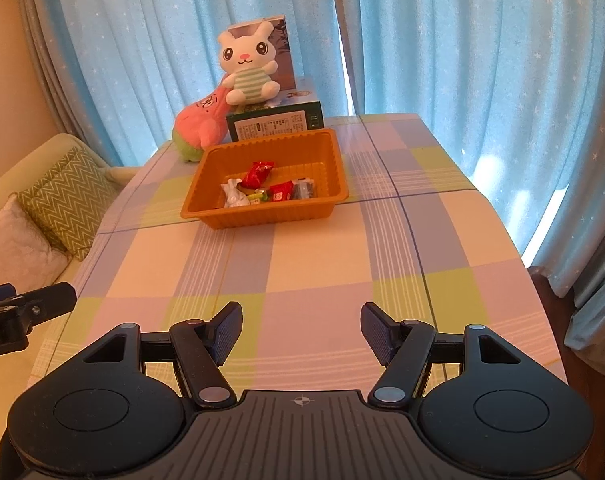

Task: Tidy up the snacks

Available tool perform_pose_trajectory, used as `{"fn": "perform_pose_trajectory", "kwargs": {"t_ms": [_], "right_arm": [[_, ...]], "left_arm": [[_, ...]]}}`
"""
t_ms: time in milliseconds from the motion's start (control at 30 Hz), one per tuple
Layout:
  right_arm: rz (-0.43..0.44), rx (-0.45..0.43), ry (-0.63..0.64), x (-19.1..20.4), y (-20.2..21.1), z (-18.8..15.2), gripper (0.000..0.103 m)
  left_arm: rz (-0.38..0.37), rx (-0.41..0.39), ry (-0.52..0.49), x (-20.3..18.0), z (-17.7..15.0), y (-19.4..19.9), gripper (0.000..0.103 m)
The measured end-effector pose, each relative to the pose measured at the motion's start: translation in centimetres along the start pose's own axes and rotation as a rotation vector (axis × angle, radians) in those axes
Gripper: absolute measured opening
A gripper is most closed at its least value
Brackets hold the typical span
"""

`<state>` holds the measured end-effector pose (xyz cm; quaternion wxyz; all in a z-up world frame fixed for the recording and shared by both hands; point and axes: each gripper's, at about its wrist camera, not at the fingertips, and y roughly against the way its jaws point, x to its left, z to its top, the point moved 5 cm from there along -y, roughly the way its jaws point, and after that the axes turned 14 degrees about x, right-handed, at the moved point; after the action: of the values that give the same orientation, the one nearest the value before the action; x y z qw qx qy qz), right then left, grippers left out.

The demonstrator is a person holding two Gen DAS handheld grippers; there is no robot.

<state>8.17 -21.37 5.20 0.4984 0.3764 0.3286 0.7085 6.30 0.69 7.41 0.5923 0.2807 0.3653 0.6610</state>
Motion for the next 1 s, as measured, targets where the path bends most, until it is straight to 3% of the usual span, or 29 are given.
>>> {"fn": "perform_pose_trajectory", "kwargs": {"t_ms": [467, 1000], "right_arm": [[-0.041, 0.009, 0.045, 0.4, 1.5, -3.1, 0.066], [-0.029, 0.002, 0.037, 0.7, 1.7, -3.0, 0.066]], "left_arm": [[0.004, 0.030, -0.018, -0.4, -2.5, 0.7, 0.103], [-0.012, 0.044, -0.043, -0.9, -2.6, 0.4, 0.103]]}}
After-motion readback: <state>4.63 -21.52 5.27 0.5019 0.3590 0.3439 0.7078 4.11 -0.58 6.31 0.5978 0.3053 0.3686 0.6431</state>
